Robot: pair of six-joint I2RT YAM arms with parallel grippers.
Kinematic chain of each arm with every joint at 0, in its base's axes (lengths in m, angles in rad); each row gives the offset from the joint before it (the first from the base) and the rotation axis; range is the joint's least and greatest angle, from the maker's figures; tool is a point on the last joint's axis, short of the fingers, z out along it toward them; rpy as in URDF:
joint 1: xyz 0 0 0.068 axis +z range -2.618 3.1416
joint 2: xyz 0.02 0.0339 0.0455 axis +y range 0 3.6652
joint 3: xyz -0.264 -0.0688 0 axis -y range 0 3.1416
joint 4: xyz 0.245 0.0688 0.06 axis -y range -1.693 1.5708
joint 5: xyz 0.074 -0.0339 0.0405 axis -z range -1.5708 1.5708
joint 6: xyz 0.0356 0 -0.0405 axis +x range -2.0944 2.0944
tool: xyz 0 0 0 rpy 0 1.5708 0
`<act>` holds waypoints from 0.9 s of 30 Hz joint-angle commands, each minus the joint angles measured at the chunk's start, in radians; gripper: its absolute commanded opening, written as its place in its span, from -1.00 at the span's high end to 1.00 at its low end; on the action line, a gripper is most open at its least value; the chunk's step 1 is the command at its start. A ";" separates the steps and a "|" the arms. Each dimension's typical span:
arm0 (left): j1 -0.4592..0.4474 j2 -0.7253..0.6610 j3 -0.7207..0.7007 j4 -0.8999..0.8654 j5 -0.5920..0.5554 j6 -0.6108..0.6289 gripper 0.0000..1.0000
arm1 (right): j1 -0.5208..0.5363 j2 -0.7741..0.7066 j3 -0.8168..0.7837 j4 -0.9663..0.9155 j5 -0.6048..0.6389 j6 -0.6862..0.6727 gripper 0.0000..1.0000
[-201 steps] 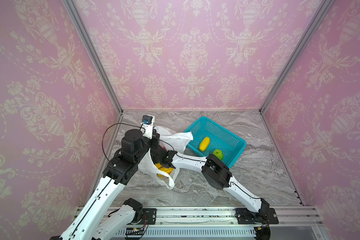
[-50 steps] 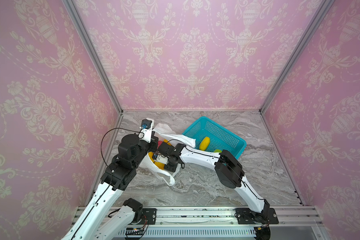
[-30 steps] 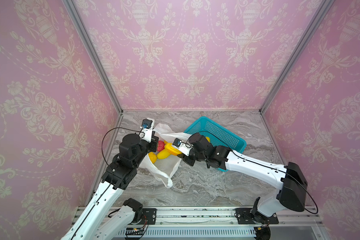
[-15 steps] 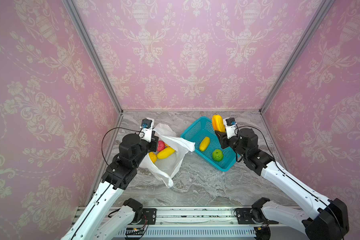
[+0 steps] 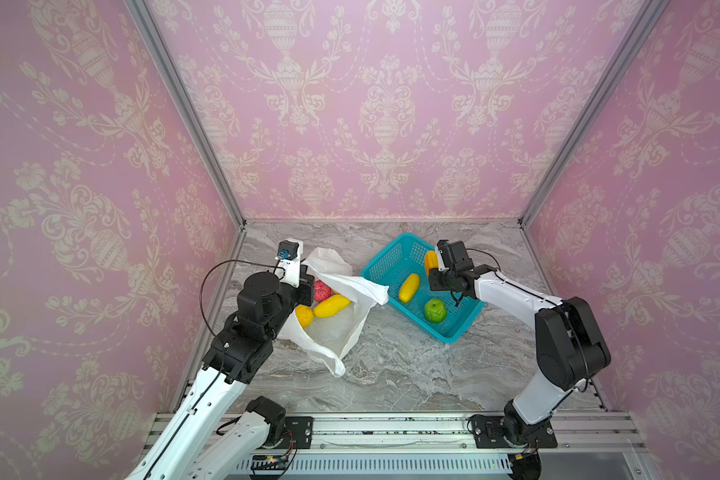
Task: Untie the knot of the plastic bag and take out the fruit
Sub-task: Place the fruit in the basket.
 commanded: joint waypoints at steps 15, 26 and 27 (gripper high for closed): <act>-0.005 0.060 -0.121 0.179 0.081 -0.136 1.00 | -0.051 -0.040 -0.034 0.059 -0.006 0.021 -0.44; -0.005 0.033 -0.126 0.163 0.066 -0.129 1.00 | 0.029 -0.474 -0.233 0.184 -0.083 -0.036 -0.14; -0.005 0.032 -0.127 0.163 0.067 -0.129 1.00 | 0.089 -0.539 -0.249 0.188 -0.052 -0.066 -0.10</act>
